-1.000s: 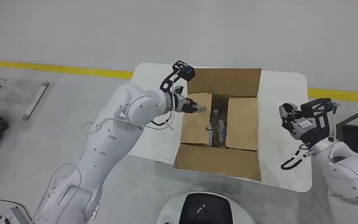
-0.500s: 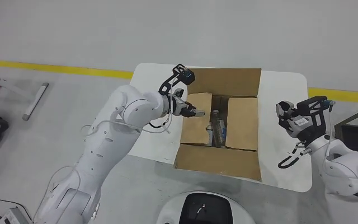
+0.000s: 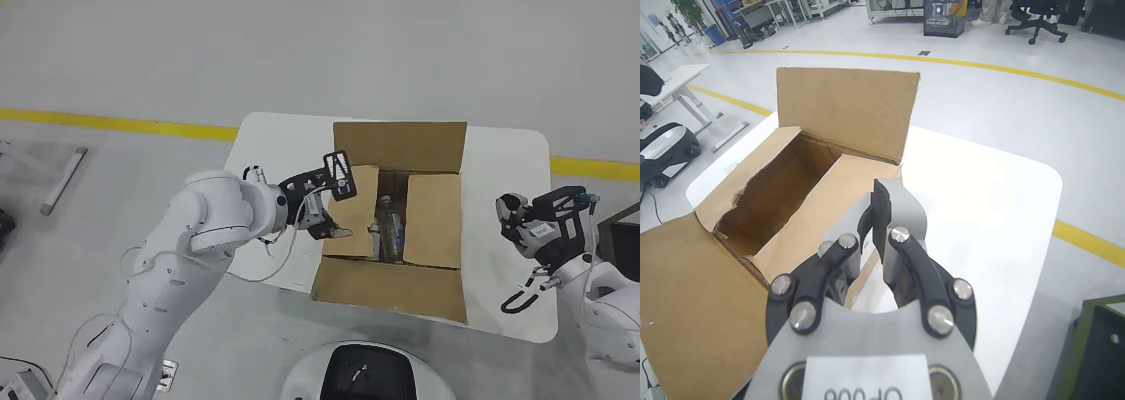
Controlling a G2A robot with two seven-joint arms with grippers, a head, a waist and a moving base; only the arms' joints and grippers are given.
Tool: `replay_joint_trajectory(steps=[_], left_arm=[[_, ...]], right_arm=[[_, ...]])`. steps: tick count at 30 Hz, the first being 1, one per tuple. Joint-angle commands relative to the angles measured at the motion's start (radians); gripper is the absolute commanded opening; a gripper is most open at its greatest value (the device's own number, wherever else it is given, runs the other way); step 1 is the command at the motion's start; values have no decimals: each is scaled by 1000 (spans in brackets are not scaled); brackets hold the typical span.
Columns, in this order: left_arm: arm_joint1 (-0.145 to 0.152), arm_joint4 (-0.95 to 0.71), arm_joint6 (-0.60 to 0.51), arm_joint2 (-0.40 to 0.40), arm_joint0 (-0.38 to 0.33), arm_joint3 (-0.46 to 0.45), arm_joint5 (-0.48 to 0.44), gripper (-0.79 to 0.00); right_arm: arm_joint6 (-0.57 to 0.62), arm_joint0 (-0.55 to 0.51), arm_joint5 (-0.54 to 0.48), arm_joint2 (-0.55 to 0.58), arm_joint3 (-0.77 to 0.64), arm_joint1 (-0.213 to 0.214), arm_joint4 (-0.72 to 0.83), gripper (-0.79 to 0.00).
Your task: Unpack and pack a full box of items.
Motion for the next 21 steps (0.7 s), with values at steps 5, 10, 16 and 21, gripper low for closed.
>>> replay_joint_trajectory(steps=[5, 10, 16, 21], left_arm=[[25, -5, 74, -68, 84, -42, -65, 0], [25, -5, 74, -68, 84, -42, -65, 0], [25, 14, 126, -64, 93, -53, -73, 0], [40, 68, 184, -109, 134, -32, -175, 0]], right_arm=[[7, 3, 2, -6, -5, 2, 6, -757], [7, 8, 3, -17, -9, 2, 4, -757], [10, 9, 7, -33, -17, 2, 3, -785], [10, 5, 8, -32, -21, 5, 3, -785]])
